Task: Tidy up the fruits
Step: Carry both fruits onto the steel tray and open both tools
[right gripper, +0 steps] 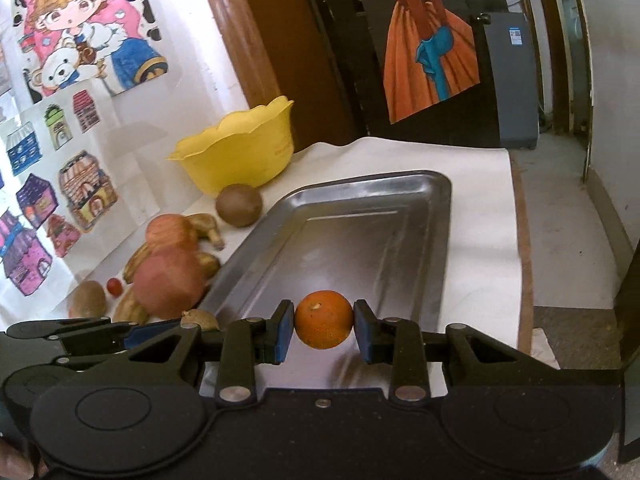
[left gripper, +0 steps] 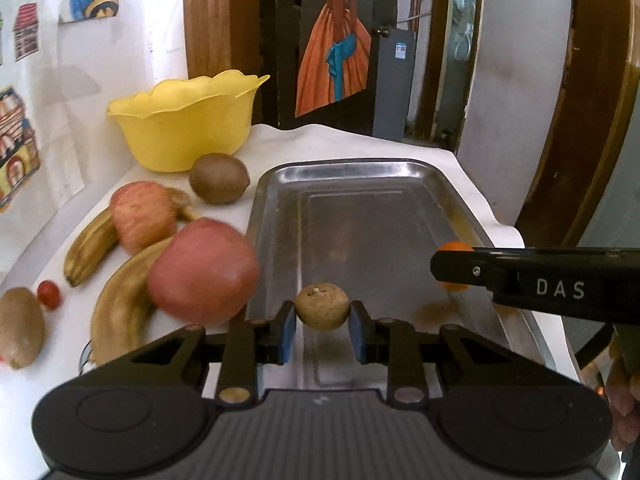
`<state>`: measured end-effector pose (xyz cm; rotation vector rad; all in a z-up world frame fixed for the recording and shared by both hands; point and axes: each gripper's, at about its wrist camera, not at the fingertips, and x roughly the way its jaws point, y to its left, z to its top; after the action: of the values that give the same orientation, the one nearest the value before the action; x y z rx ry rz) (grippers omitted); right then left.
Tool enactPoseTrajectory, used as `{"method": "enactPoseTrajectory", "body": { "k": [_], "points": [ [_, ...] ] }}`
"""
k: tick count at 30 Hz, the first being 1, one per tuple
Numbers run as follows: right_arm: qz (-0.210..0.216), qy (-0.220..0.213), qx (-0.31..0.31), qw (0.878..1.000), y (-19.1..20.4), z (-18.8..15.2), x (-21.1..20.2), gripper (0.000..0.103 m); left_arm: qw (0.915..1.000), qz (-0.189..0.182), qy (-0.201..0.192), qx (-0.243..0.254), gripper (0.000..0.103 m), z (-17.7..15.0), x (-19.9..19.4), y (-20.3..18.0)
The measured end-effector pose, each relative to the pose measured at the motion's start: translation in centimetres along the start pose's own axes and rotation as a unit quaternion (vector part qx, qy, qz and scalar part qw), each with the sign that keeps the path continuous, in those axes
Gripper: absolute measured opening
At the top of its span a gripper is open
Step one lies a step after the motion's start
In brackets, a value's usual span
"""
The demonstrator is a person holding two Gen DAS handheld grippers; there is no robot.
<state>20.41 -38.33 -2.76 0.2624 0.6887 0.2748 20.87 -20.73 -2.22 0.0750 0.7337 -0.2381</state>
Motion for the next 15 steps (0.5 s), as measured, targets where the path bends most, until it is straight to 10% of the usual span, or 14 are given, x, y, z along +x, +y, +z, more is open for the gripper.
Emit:
{"method": "enactPoseTrajectory", "body": {
  "k": [15],
  "points": [
    [-0.004,0.011,-0.011,1.000,-2.7,3.5,5.0,0.034,0.9992,0.039,0.002,-0.006,0.031,2.7,4.6,-1.6]
  ]
}}
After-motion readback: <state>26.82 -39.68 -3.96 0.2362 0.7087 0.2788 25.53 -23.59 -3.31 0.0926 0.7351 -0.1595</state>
